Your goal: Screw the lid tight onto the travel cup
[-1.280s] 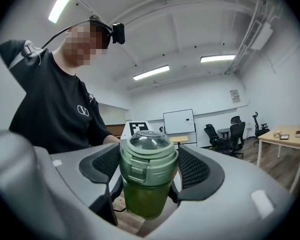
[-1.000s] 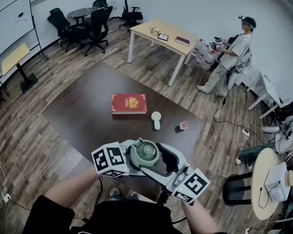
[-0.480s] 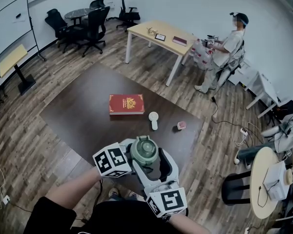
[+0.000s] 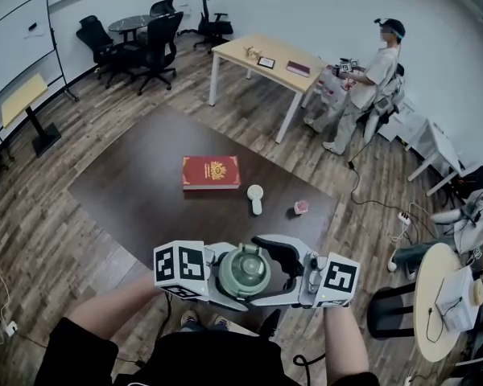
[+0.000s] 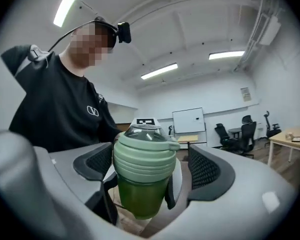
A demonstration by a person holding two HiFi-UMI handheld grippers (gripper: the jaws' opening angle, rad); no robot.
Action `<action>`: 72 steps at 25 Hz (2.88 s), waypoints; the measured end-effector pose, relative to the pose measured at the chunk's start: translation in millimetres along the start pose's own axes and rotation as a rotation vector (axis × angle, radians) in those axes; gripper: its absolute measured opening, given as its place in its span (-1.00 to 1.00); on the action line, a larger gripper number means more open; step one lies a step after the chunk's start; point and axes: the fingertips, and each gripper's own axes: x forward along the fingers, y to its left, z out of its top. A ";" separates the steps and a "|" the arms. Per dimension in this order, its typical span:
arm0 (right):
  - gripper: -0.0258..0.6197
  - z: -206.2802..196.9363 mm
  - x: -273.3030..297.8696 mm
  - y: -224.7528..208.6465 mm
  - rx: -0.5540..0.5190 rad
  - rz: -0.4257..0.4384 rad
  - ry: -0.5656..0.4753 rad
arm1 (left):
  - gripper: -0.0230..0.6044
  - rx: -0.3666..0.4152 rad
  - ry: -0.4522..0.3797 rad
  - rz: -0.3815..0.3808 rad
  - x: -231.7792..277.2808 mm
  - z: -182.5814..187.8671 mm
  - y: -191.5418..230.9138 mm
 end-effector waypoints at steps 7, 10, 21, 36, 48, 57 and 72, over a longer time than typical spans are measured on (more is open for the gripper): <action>0.45 13.1 6.9 5.5 0.046 0.127 -0.062 | 0.39 -0.001 -0.014 -0.002 -0.1 8.7 0.7; 0.43 11.1 10.8 -11.3 0.001 -0.069 -0.080 | 0.39 0.001 0.013 0.140 -8.9 3.4 23.8; 0.43 -13.3 4.3 -53.7 0.163 -0.956 -0.085 | 0.38 -0.114 -0.003 0.374 -5.2 -13.8 72.9; 0.46 0.8 12.1 13.1 0.002 0.029 0.023 | 0.39 -0.028 0.023 -0.090 2.3 -4.2 -9.9; 0.40 -8.9 16.6 -48.7 0.035 -0.614 -0.003 | 0.38 -0.102 -0.024 0.289 -13.0 -13.4 63.4; 0.39 -13.2 8.5 -70.0 0.104 -0.890 -0.056 | 0.39 -0.133 -0.062 0.410 -13.4 -13.7 90.2; -0.89 -42.1 -92.4 -84.6 0.174 -1.022 -0.153 | 0.40 -0.087 -0.150 0.771 -95.5 -45.3 127.8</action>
